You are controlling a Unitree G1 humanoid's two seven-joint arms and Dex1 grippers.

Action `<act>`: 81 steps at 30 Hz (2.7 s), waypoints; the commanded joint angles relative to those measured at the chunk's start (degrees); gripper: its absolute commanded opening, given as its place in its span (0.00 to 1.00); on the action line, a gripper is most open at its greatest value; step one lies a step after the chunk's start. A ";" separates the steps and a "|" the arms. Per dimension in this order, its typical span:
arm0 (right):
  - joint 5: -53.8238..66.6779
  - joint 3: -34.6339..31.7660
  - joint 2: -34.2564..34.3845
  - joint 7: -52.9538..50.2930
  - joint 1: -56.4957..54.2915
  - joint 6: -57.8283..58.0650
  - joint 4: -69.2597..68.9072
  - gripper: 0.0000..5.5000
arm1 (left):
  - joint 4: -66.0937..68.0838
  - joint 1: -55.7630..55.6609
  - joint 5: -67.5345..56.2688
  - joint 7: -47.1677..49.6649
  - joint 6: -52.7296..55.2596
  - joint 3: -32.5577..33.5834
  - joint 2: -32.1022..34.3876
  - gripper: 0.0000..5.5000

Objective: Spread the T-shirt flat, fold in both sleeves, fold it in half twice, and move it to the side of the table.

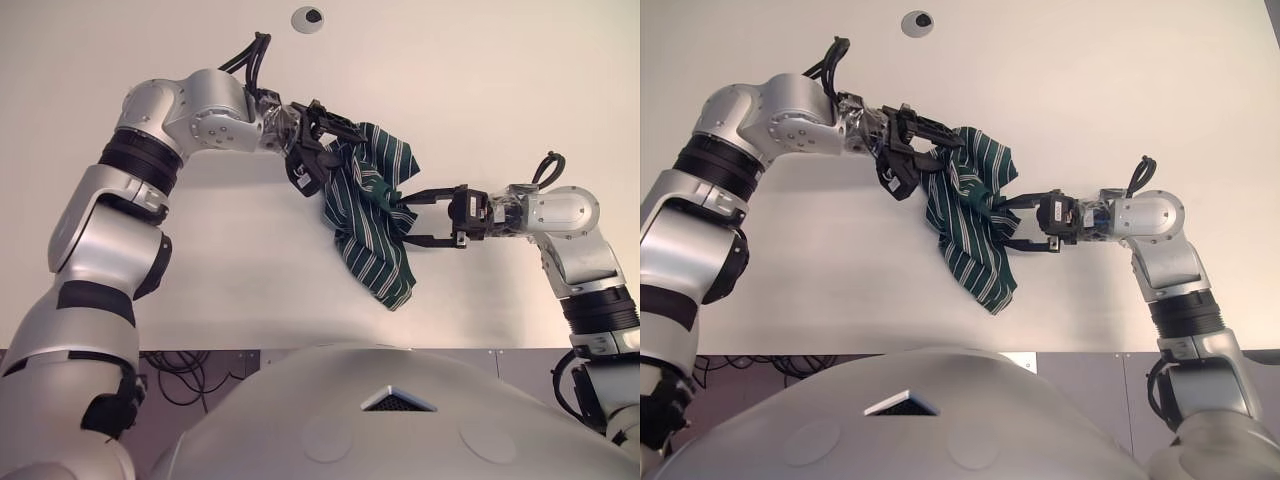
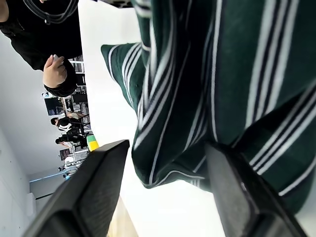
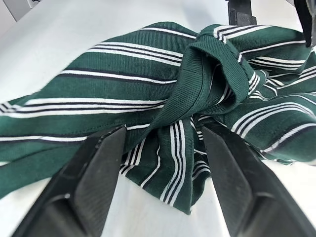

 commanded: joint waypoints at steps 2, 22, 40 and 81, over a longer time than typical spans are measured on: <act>-0.22 0.00 0.78 -0.43 -0.56 -0.53 -0.54 0.51 | -1.97 -0.53 -0.58 -0.91 -0.16 -0.95 -0.29 0.50; -0.17 0.14 0.56 -0.98 -0.54 -0.30 -1.02 0.51 | -2.24 -2.05 -2.65 -6.16 1.36 -2.77 -0.92 0.08; 18.45 -10.42 8.78 -14.96 11.42 11.63 -13.39 0.51 | -24.96 23.35 -44.20 -16.03 31.31 15.30 6.10 0.01; 14.51 -3.22 10.47 -8.47 32.66 13.64 -17.00 0.51 | -46.51 42.33 -57.74 -20.31 40.02 28.68 -0.42 0.01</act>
